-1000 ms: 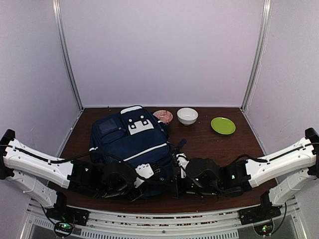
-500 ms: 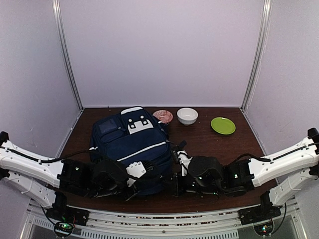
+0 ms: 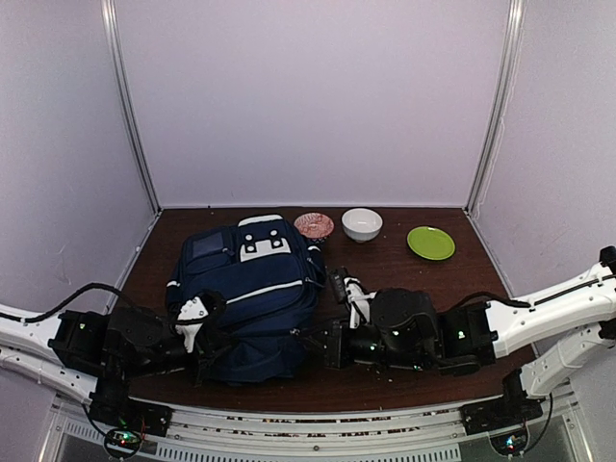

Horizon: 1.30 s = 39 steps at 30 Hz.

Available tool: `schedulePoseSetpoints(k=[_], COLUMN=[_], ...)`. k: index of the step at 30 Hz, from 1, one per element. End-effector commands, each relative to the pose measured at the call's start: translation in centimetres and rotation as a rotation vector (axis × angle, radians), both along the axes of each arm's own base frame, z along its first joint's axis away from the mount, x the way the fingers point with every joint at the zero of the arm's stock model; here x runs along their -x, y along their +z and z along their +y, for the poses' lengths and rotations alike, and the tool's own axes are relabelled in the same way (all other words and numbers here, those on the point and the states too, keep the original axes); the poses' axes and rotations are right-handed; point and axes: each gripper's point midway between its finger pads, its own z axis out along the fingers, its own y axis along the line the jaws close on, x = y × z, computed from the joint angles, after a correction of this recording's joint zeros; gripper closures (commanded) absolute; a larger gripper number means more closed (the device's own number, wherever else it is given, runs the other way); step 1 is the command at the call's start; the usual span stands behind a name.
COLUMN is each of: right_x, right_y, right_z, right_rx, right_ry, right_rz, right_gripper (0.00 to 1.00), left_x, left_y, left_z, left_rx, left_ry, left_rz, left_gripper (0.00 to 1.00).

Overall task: Pack the student bag
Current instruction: Zip the student bag at the center of the board.

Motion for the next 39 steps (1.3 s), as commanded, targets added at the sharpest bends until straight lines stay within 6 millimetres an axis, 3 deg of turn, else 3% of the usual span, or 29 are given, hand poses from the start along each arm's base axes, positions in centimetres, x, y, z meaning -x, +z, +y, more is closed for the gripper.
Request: schedulePoseSetpoints(k=[1, 10, 18, 21, 25, 27, 35, 39], right_x=[-5.1, -7.1, -7.6, -7.1, -6.2, -5.6, -3.8, -3.2], right_y=[-5.0, -8.7, -9.0, -8.3, -7.6, -7.3, -7.3, -7.2], right_z=[-6.4, -8.2, -6.5, -5.4, -3.9, -2.8, 0.7, 1.6], right_rx=[0.195, 0.196, 0.180, 0.171, 0.185, 0.187, 0.188, 0.170], right_ry=[-0.274, -0.350, -0.307, -0.266, -0.207, -0.167, -0.049, -0.006], right_rz=[0.003, 0.080, 0.089, 0.077, 0.063, 0.054, 0.049, 0.052], right_gripper=[1.00, 1.00, 1.00, 1.00, 1.00, 1.00, 1.00, 1.00], left_x=[-4.0, -4.6, -4.6, -4.4, -3.5, -2.9, 0.2, 0.4], left_y=[-1.2, -1.2, -1.1, -0.5, 1.1, 2.0, 3.8, 2.4], left_z=[6.0, 6.8, 7.6, 7.2, 6.0, 5.2, 0.3, -2.2], left_rx=[-0.120, -0.135, -0.118, -0.117, -0.114, -0.106, -0.195, -0.270], left_ry=[0.315, 0.383, 0.417, 0.390, 0.285, 0.227, -0.013, -0.040], left_rz=[-0.084, -0.088, -0.071, -0.059, -0.053, -0.046, -0.066, -0.091], left_gripper=[1.00, 1.00, 1.00, 0.85, 0.53, 0.42, 0.28, 0.21])
